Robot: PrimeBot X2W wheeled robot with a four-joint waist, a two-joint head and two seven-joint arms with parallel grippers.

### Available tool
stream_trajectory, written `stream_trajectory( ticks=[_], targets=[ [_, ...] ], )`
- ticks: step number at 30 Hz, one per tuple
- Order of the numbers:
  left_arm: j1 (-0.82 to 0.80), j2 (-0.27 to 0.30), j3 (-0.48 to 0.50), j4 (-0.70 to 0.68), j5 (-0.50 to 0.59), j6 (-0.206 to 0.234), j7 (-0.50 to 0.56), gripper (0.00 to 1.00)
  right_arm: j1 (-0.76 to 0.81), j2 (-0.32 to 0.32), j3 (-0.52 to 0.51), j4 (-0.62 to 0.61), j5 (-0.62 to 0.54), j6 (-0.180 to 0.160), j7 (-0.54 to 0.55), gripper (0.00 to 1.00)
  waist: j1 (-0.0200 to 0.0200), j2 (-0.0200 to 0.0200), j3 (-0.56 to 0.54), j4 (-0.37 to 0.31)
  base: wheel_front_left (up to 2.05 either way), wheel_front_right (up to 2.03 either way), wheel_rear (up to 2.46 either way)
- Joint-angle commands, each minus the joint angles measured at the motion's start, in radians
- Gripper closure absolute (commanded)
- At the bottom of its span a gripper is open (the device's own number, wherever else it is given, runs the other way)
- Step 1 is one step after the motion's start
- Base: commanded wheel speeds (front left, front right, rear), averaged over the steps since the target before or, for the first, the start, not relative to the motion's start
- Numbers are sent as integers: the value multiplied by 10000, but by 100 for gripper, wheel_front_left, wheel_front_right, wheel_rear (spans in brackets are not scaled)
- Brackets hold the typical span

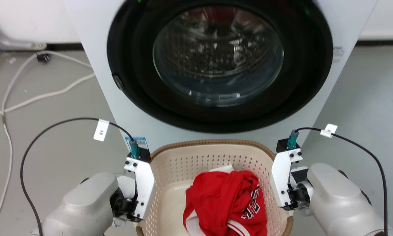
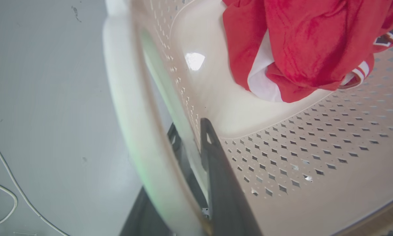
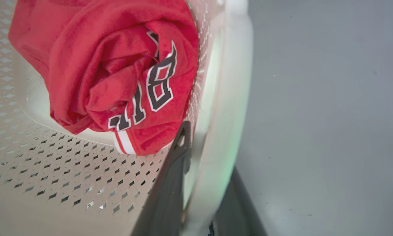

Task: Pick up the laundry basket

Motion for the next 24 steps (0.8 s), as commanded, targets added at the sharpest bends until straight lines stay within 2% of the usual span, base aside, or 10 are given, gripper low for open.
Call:
stream_trajectory(
  ticks=[1, 14, 24],
  targets=[
    [206, -105, -148, -20, -52, -142, 257, 100, 8, -8, 78, -51, 49, 4, 12, 100, 4, 0, -463, 96, 0, 0, 0],
    [499, -268, -274, 406, -526, -141, 577, 100, 226, 60, 217, 248, 536, 4, 225, 100, 4, 0, -1043, -4, 0, 0, 0],
    [262, -257, -364, 56, -581, -141, 595, 100, 41, 246, 349, 446, 673, 15, 442, 100, 4, 0, -1115, -173, 0, 0, 0]
  ],
)
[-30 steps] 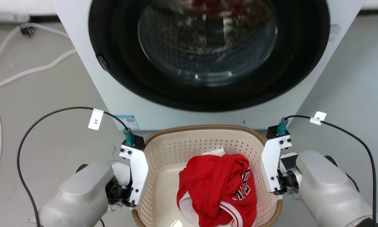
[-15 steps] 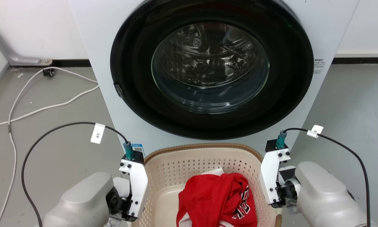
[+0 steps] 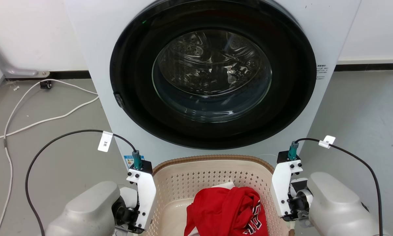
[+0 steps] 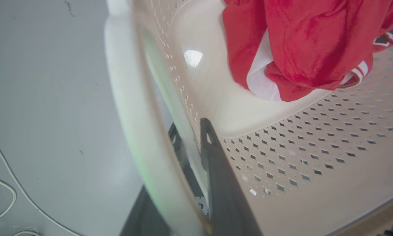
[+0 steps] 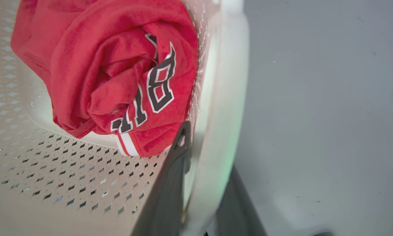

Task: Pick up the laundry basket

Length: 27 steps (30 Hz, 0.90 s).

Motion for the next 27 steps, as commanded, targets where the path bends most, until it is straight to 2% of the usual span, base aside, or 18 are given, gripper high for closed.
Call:
stream_trajectory(
  ticks=[1, 27],
  targets=[
    [-87, -87, -78, -187, -31, -139, -8, 100, -211, 105, 77, -85, -13, 28, -19, 100, 0, 0, 16, -25, 0, 0, 0],
    [-279, -145, -156, 34, -242, -140, -64, 100, -381, 240, 297, 122, 424, 32, 124, 100, 0, 0, 76, -196, 0, 0, 0]
  ],
)
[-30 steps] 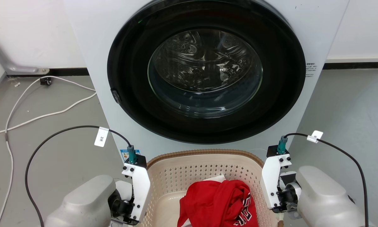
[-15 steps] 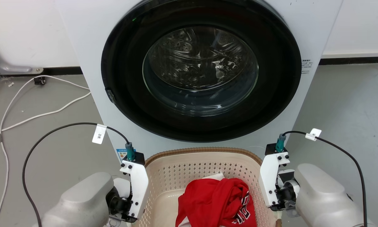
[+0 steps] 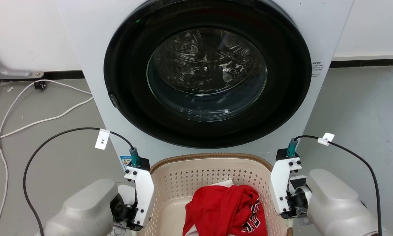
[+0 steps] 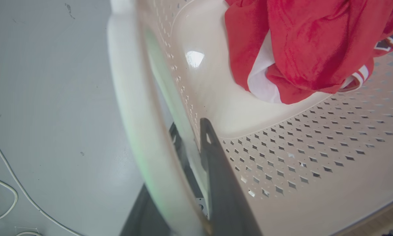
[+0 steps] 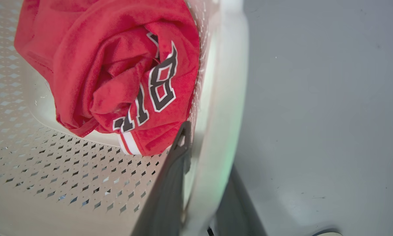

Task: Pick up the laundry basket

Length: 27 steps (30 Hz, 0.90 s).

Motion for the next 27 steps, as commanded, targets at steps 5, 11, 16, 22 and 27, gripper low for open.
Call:
stream_trajectory(
  ticks=[5, 11, 16, 22, 27],
  targets=[
    [-120, -179, -39, -57, -72, -140, -102, 100, -131, 166, 65, -5, 94, 35, 8, 100, -1, 0, -18, -7, 0, 0, 0],
    [-146, -203, -35, 34, -163, -140, -155, 100, -109, 188, 85, 52, 178, 35, -4, 100, -1, 0, -59, -14, 0, 0, 0],
    [-163, -206, -44, 40, -188, -140, -145, 100, -125, 200, 118, 85, 209, 35, -25, 100, -1, 0, -67, -9, 0, 0, 0],
    [-181, -211, -50, 57, -216, -140, -107, 100, -167, 223, 163, 100, 274, 35, -64, 100, -1, 0, -51, -3, 0, 0, 0],
    [-187, -215, -56, 85, -221, -140, -74, 100, -199, 234, 202, 127, 308, 35, -83, 100, -1, 0, -43, -6, 0, 0, 0]
  ],
)
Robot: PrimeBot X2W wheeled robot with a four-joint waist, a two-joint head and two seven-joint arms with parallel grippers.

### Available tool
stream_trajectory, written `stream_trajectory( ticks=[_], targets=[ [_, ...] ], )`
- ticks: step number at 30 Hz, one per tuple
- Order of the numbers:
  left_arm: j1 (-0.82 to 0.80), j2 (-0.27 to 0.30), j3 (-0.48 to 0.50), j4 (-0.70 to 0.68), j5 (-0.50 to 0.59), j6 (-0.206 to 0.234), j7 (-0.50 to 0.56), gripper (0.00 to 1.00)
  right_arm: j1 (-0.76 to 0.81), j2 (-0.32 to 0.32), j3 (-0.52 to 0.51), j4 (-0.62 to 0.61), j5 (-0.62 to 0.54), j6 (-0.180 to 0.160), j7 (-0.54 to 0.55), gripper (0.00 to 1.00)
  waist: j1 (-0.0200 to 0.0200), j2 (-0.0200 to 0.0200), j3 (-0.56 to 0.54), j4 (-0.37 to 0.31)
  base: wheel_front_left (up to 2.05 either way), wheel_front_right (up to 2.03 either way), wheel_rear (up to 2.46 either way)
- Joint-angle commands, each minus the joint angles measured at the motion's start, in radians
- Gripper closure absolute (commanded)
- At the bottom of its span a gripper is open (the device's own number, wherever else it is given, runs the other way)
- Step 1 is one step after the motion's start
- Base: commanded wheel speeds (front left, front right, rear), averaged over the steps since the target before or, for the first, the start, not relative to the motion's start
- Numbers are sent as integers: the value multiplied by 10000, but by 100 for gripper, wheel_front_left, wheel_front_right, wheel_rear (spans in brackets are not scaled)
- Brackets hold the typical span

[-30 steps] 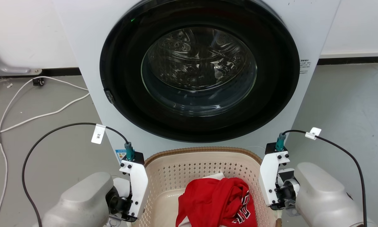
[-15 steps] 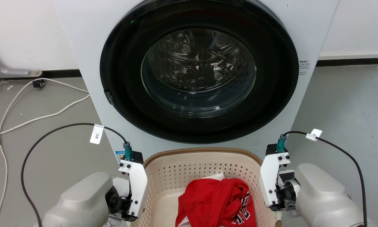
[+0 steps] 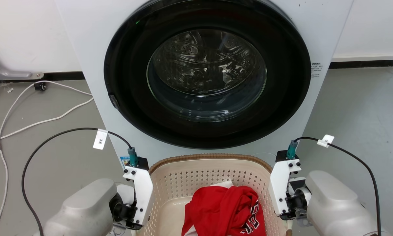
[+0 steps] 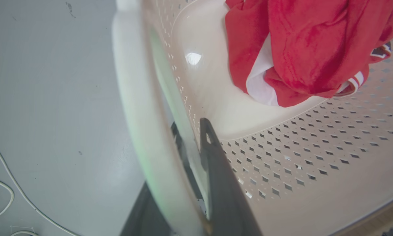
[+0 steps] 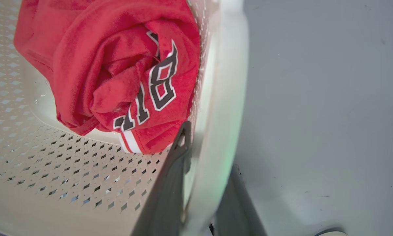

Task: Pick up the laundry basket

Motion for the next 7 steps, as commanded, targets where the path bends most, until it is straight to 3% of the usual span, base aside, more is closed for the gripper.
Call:
stream_trajectory(
  ticks=[1, 7],
  targets=[
    [-144, -174, -22, -97, -13, -140, -10, 100, -200, 177, 54, -43, 38, 36, -49, 100, 0, -1, 2, -3, 0, 0, 0],
    [-133, -192, -29, -94, 2, -140, 12, 100, -208, 186, 82, -17, 86, 36, -76, 100, 0, -1, 9, -3, 0, 0, 0]
  ],
)
